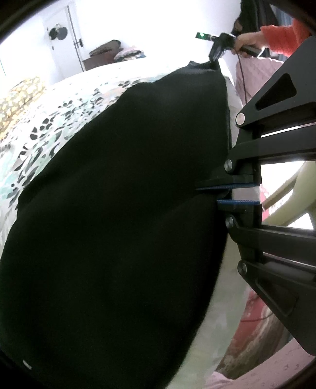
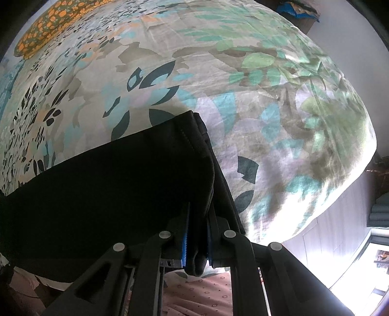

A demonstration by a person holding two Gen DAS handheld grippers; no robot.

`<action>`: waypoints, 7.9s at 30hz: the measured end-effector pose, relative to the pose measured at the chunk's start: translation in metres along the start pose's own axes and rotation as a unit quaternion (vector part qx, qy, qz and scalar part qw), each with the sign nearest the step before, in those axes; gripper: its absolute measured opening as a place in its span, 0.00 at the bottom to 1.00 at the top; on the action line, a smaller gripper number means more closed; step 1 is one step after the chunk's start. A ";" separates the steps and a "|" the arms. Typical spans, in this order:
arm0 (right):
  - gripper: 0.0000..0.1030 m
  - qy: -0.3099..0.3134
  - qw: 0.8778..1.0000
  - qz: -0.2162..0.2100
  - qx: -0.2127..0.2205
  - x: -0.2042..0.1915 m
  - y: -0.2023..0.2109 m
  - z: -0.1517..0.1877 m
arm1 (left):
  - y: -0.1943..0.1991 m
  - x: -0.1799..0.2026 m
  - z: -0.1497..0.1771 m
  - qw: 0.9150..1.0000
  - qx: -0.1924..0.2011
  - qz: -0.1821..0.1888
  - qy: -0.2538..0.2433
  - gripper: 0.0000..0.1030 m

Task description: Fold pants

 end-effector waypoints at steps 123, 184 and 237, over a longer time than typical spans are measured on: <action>1.00 0.244 0.936 -0.121 0.225 -0.280 0.032 0.077 | 0.006 -0.041 -0.095 0.940 0.108 -0.255 -0.198 1.00; 1.00 0.158 0.937 -0.165 0.263 -0.245 0.078 0.056 | 0.005 -0.040 -0.097 0.935 0.115 -0.266 -0.204 1.00; 0.79 0.103 0.963 -0.247 -0.030 0.061 -0.050 -0.061 | 0.003 -0.041 -0.101 0.931 0.118 -0.271 -0.213 1.00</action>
Point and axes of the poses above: each gripper's, at about its wrist camera, not at the fingertips, and y roughly against the way its jaws point, x to its right, z to its underside, the point moved 9 cm from there along -y, roughly the way its jaws point, and after that the axes turned 12 degrees about z, right-handed, at the moved point
